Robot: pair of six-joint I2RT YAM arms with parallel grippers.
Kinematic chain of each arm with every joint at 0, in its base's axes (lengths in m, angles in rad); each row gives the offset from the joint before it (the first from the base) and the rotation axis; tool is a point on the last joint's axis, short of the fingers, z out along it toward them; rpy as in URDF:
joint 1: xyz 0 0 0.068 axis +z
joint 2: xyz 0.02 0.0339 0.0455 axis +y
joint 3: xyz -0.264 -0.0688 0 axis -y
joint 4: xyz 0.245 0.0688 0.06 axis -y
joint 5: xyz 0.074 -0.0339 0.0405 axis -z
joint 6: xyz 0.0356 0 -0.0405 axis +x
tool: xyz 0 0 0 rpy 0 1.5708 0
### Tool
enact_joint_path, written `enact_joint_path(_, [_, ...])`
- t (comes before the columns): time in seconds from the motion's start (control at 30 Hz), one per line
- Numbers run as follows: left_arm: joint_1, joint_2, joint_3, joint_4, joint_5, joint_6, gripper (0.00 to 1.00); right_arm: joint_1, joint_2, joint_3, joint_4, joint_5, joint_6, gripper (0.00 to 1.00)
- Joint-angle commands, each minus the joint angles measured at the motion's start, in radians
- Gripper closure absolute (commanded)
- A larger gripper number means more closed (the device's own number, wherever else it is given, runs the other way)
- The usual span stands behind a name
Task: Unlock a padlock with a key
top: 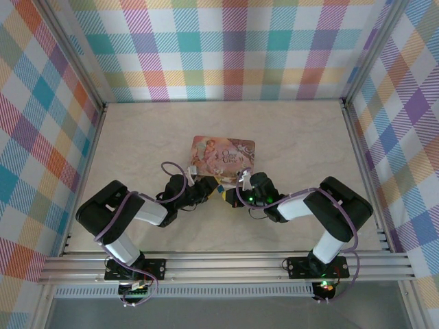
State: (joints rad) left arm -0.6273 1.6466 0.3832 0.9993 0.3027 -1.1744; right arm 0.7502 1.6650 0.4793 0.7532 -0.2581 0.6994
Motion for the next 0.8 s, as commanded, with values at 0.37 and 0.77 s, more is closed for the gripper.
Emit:
enact_joint_path(0.37, [-0.014, -0.138, 0.000, -0.242, -0.027, 0.011, 0.54, 0.005, -0.008, 0.013, -0.005, -0.020, 0.001, 1.00])
enact_joint_path(0.77, [-0.026, -0.035, 0.013, -0.123, 0.001, -0.023, 0.56, 0.005, -0.001, 0.015, 0.003, -0.025, 0.009, 1.00])
